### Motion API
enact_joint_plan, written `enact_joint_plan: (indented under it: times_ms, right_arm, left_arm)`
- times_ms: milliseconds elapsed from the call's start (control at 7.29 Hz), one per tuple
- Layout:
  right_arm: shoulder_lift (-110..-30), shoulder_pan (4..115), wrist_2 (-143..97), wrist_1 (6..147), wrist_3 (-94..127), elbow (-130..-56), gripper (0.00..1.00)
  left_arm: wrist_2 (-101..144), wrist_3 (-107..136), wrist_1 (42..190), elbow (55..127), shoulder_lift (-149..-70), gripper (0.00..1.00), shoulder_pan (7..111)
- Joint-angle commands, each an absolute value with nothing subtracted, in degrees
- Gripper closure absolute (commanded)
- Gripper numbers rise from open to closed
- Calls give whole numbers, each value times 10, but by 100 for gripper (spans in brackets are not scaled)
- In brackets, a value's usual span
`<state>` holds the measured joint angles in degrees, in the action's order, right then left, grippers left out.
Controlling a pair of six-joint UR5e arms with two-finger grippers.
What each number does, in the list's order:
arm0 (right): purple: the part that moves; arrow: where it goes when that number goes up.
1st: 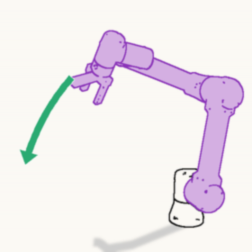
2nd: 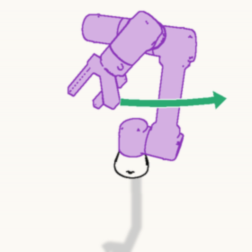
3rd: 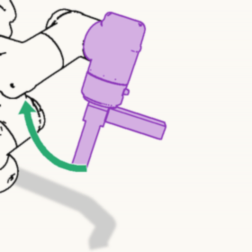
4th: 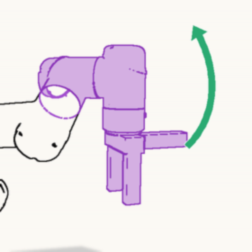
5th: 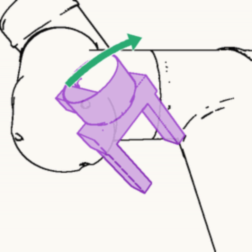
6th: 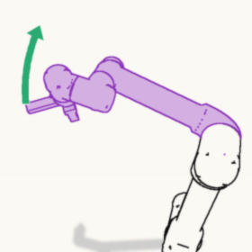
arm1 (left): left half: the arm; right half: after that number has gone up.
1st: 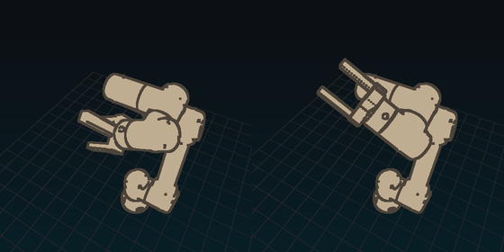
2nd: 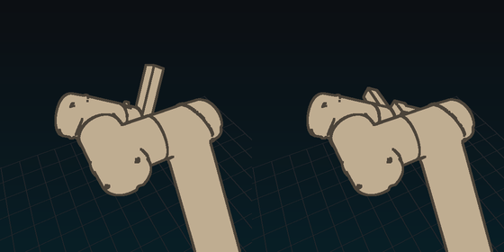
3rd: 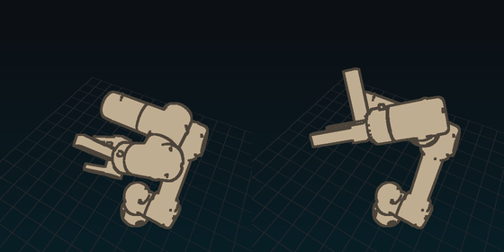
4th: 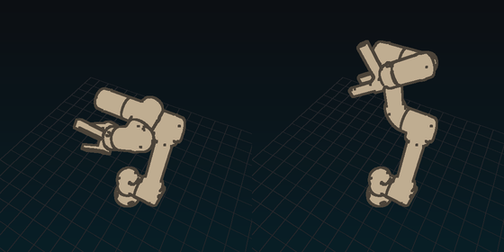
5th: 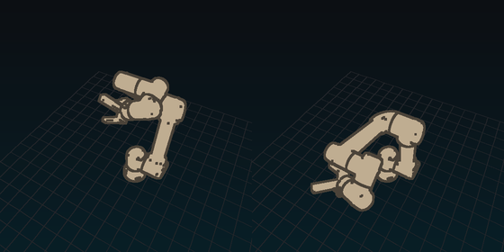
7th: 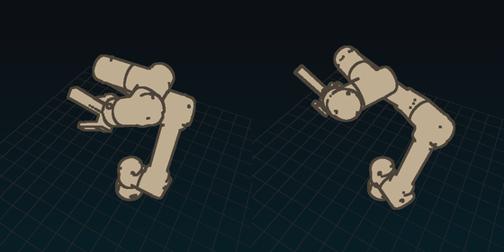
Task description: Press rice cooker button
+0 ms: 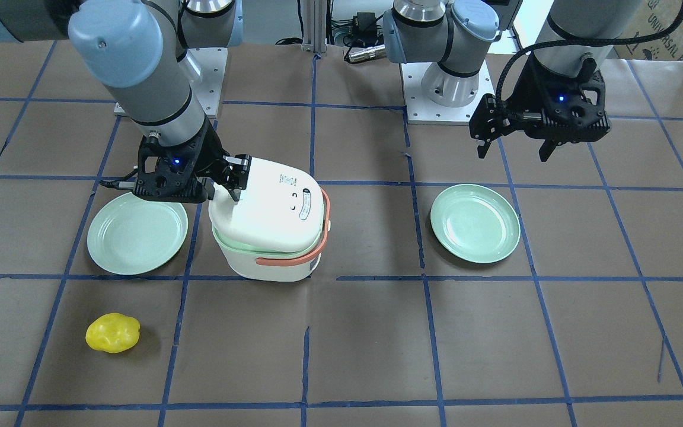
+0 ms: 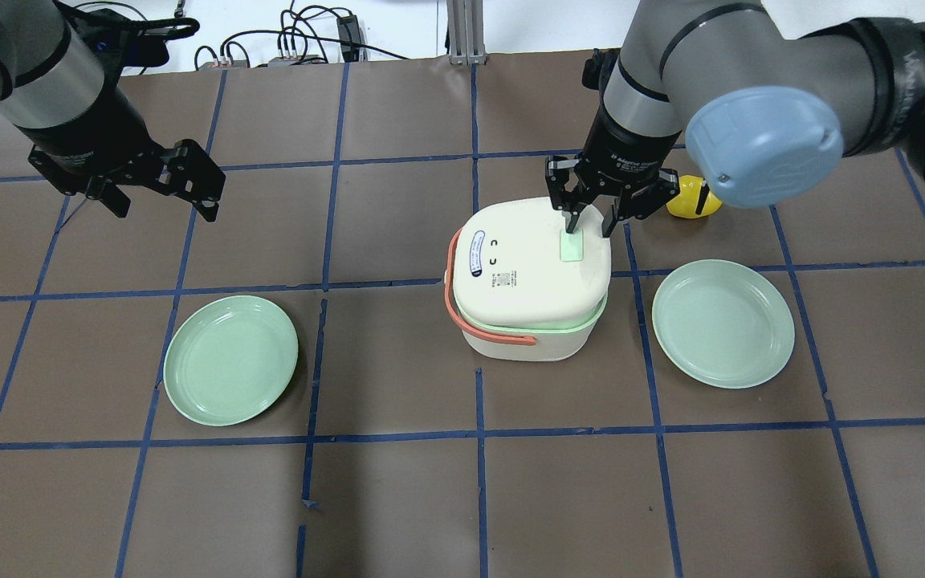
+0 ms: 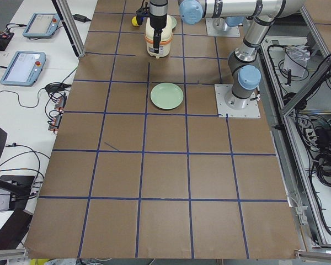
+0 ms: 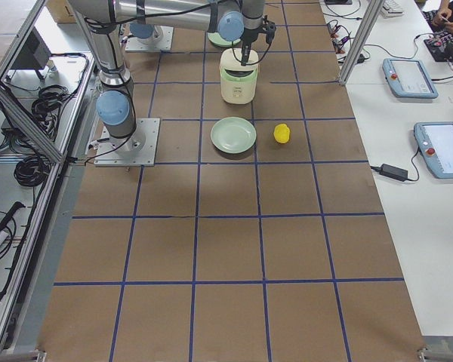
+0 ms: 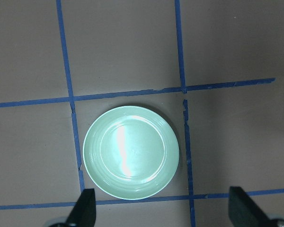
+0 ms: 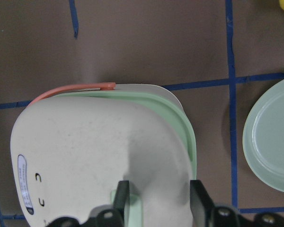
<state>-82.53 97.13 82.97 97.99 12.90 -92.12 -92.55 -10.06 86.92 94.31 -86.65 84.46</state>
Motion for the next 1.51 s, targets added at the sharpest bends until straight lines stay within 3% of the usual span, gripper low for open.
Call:
enact_joint_plan:
  times_ms: [0,549,1373]
  right_arm:
    - [-821,965,855,925,120,-855,13]
    - [-824,914,853,925,22,-857,0]
    - [-824,901,856,925,20,-859,0]
  left_arm:
    - [-925,-101,869,943,-867,0,845]
    - [-925,-101,869,943,-867,0,845]
    - [-925,-100,869,943,-867,0,845]
